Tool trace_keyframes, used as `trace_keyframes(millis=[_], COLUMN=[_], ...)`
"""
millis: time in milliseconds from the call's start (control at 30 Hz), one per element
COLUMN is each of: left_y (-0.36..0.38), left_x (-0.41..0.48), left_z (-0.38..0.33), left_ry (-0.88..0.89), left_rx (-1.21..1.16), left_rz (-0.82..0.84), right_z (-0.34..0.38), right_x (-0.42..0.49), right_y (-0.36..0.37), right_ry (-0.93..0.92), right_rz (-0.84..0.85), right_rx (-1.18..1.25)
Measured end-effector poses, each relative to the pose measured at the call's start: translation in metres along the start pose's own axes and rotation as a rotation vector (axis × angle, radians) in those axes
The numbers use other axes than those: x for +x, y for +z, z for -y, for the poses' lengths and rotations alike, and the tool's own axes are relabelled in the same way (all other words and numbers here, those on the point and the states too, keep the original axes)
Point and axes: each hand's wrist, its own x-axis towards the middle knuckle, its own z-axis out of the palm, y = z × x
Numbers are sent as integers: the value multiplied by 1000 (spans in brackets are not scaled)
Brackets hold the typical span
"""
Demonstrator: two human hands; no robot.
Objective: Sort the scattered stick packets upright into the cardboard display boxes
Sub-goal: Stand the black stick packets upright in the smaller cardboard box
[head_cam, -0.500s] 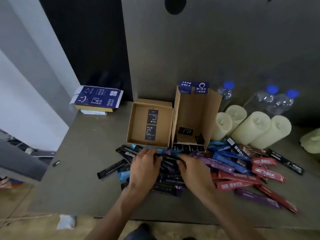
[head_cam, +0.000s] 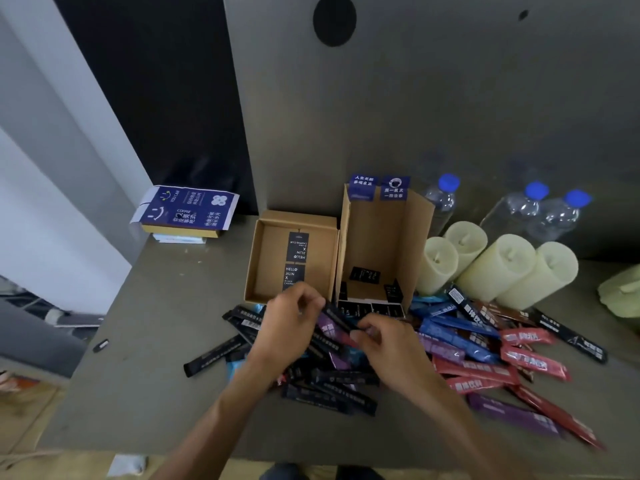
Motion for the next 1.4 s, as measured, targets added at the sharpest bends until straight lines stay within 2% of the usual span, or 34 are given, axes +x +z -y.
trace_keyframes(millis=[233, 467, 600, 733, 800, 867, 967, 1033, 1167, 1400], left_y=[-8, -22, -40, -75, -90, -96, -93, -90, -91, -93], left_x=[9, 8, 14, 27, 37, 47, 52, 51, 50, 50], left_z=[-37, -38, -27, 18, 45, 65, 79, 85, 92, 93], left_ry=[-120, -124, -124, -189, -247, -285, -270, -268, -250, -229], left_rx=[-275, -267, -246, -81, -52, -81, -205, -316, -386, -382], left_rz=[-146, -168, -163, -366, -328, -206, -36, 22, 57, 58], right_z=[16, 26, 39, 66, 82, 97, 112, 117, 121, 118], right_x=[9, 17, 22, 40, 60, 84, 119, 133, 142, 148], right_y=[-23, -22, -5, 30, 47, 60, 77, 86, 96, 102], right_ry=[-24, 45, 70, 43, 30, 36, 131, 202, 225, 214], right_rz=[230, 401, 324, 172, 110, 62, 63, 95, 157, 99], right_rx=[302, 483, 464, 388, 314, 247, 243, 257, 222, 73])
